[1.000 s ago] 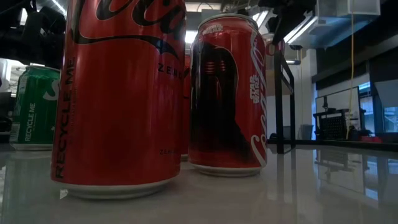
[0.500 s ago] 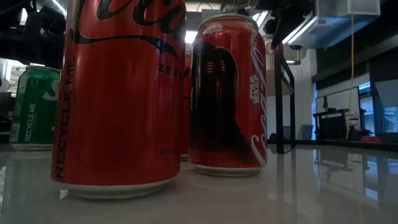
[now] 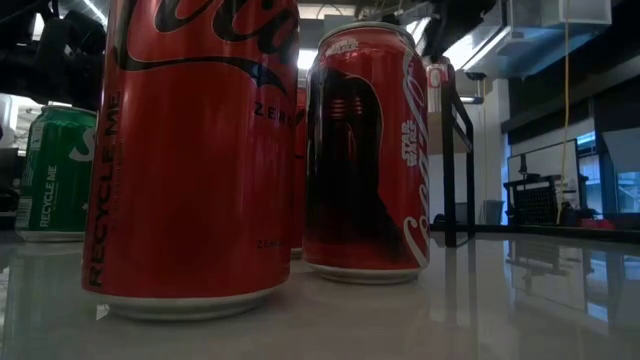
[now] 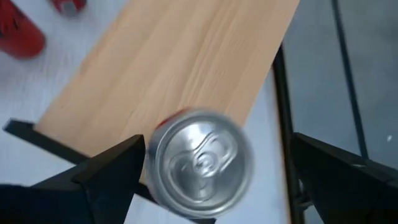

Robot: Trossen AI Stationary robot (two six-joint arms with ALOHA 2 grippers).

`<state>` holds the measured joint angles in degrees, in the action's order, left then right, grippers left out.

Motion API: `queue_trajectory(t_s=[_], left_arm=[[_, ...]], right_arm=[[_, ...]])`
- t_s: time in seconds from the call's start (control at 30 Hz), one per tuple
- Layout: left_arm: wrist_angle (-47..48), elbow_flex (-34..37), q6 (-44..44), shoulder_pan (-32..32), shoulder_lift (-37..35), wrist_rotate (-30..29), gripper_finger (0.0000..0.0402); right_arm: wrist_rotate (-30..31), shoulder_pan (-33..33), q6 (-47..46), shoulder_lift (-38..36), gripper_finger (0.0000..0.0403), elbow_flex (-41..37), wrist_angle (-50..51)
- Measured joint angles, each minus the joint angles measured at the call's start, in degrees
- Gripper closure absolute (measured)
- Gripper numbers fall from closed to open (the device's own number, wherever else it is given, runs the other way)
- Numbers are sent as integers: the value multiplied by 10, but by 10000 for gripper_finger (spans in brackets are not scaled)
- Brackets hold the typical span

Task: Place canned beverage on shelf
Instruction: Put the red-silver soda can on the shelf aligned with the other red-silver soda can

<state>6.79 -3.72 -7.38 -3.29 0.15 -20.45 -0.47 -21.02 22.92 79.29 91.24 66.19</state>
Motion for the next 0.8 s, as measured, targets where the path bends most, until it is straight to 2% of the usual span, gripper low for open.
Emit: queue_trajectory(t_s=[0.17,0.37,0.63,0.8], left_arm=[[0,0,-1,0,0,14,401],[0,0,-2,0,0,37,401],[0,0,-6,0,0,53,401],[-6,0,-76,0,0,58,401]], right_arm=[[-7,0,-9,0,12,65,32],[-82,3,-63,-12,11,122,93],[-80,77,-74,-100,11,122,120],[-77,133,-106,-149,11,122,112]])
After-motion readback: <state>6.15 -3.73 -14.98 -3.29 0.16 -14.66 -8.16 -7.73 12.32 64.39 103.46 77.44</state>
